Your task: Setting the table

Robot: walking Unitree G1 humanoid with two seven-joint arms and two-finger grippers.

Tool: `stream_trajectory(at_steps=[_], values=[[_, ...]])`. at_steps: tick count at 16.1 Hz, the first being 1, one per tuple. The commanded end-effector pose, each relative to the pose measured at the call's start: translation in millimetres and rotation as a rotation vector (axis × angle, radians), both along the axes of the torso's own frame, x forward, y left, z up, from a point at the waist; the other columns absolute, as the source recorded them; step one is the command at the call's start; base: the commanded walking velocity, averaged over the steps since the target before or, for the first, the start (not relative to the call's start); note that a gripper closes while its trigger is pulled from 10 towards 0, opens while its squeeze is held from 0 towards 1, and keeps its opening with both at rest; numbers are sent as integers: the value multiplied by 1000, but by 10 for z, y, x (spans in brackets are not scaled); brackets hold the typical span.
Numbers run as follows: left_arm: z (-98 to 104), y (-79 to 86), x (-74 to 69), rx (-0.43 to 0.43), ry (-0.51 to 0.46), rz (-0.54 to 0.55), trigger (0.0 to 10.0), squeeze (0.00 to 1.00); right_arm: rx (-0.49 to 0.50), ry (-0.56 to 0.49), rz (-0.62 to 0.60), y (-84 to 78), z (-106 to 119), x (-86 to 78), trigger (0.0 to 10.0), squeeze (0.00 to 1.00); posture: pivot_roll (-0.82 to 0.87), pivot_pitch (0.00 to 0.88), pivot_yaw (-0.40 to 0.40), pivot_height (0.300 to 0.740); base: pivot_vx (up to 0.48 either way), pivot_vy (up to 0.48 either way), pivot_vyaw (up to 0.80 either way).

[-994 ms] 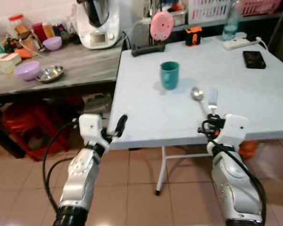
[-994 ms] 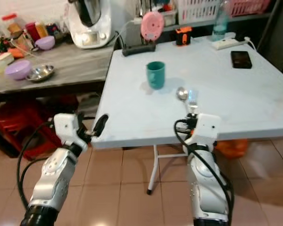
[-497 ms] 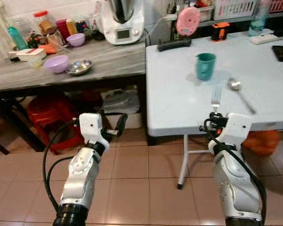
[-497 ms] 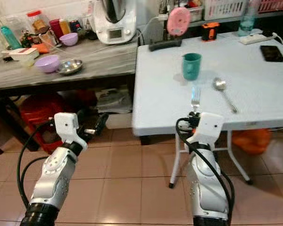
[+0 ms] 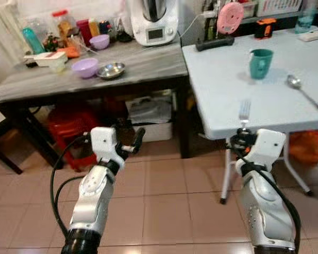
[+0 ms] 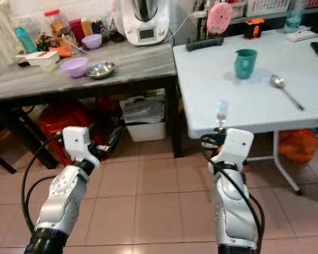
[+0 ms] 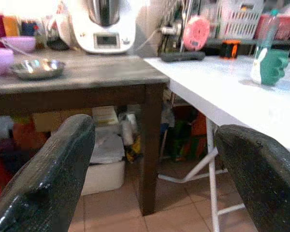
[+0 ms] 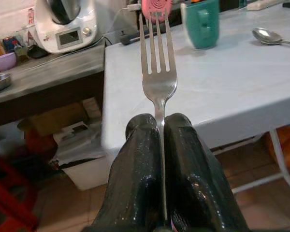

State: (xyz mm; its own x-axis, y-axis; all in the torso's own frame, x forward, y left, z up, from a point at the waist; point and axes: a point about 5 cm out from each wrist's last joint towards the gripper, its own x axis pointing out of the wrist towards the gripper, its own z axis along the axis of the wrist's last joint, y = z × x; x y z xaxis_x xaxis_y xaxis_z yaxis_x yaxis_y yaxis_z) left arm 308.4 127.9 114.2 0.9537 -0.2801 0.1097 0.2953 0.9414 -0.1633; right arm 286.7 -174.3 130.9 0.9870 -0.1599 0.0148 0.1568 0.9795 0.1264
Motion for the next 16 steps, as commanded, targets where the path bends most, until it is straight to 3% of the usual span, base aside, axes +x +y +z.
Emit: stream_trajectory(at_steps=[1,4,8,11,16], values=[[-19,152,-8,17,7,51,10000,0,16,-25,44,138,58,28,10000,0,-73,0,143,740,0,480,0],[-43,163,-16,21,11,59,10000,0,12,-23,49,131,52,19,10000,0,-74,0,138,740,0,480,0],[-203,431,-123,172,26,193,10000,0,-17,-2,55,59,-14,-95,10000,0,-77,0,130,740,0,0,0],[-328,522,-251,182,59,207,10000,0,-32,12,56,23,-62,-181,10000,0,-83,0,127,740,0,0,0],[-349,454,-300,181,49,181,10000,0,-35,15,63,28,-65,-216,10000,0,-86,0,124,740,216,0,330]])
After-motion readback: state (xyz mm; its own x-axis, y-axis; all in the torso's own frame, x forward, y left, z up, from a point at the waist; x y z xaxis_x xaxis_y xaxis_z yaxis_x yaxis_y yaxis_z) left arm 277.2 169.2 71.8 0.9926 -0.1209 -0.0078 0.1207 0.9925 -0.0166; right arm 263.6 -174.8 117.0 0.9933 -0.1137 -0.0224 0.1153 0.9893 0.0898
